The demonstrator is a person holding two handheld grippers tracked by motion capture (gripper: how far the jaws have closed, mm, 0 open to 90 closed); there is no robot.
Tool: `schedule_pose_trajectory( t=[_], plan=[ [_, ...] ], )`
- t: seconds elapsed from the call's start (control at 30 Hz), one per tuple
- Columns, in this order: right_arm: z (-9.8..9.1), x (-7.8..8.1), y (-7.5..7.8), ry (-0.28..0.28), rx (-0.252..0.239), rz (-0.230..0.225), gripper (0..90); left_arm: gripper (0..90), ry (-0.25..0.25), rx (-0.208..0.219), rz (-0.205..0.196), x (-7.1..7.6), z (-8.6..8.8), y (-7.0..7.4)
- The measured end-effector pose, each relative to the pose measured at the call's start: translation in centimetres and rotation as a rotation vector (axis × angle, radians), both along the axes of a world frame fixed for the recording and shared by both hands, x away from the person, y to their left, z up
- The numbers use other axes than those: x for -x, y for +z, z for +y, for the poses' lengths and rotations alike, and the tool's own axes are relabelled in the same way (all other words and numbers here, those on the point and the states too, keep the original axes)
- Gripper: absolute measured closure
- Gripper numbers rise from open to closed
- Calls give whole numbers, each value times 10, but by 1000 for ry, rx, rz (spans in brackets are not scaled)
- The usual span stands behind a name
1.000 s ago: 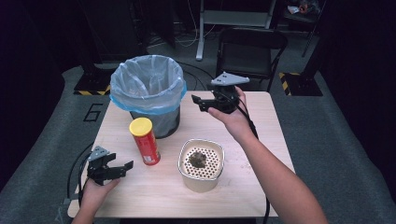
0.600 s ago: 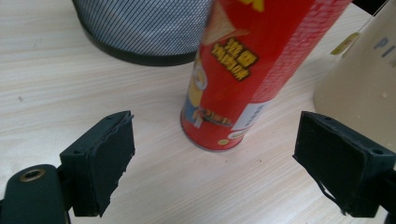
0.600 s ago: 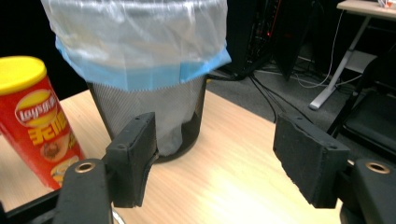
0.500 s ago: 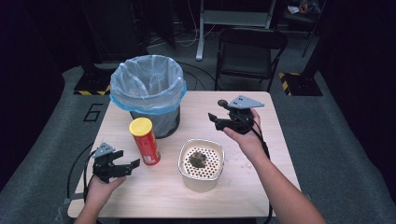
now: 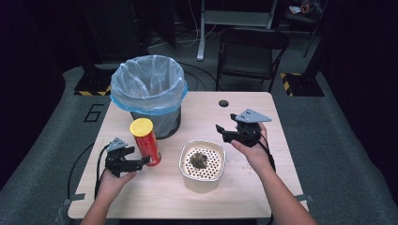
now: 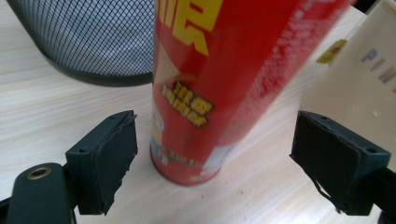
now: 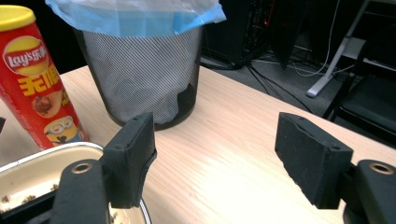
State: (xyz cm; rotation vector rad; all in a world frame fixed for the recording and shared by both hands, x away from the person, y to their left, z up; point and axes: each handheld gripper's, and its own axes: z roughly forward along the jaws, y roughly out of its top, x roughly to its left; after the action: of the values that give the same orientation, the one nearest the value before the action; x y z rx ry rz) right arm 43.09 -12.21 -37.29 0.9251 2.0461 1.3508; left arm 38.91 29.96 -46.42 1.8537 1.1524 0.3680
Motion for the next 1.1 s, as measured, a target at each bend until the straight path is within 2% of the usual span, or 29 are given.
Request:
schedule_pose_trajectory(
  t=[0.2, 0.23, 0.4, 0.53, 0.7, 0.73, 0.8, 0.97, 1.1],
  plan=[
    [-11, 3, -15, -29, -3, 30, 269, 161, -14, -10, 13, -10, -10, -2],
    [-16, 4, -22, -45, -7, 31, 269, 161, -13, -12, 12, -11, -12, -2],
    [-29, 4, -36, -80, -39, 67, 269, 162, 2, -9, -23, -11, -16, -4],
    [-38, 8, -42, -100, -65, 70, 269, 166, 10, -28, -16, -13, -17, -6],
    [-43, 9, -51, -114, -53, 83, 269, 165, 35, -23, -48, -17, -19, -8],
    [-44, 9, -51, -112, -48, 82, 269, 166, 46, -7, -45, -17, -21, -8],
    [-44, 9, -53, -113, -46, 86, 269, 166, 52, -5, -55, -18, -22, -9],
    [-47, 10, -58, -120, -29, 88, 269, 190, 48, -6, -65, -22, -25, -11],
    [-50, 11, -62, -125, -24, 96, 269, 200, 48, -24, -77, -21, -27, -11]
  ],
)
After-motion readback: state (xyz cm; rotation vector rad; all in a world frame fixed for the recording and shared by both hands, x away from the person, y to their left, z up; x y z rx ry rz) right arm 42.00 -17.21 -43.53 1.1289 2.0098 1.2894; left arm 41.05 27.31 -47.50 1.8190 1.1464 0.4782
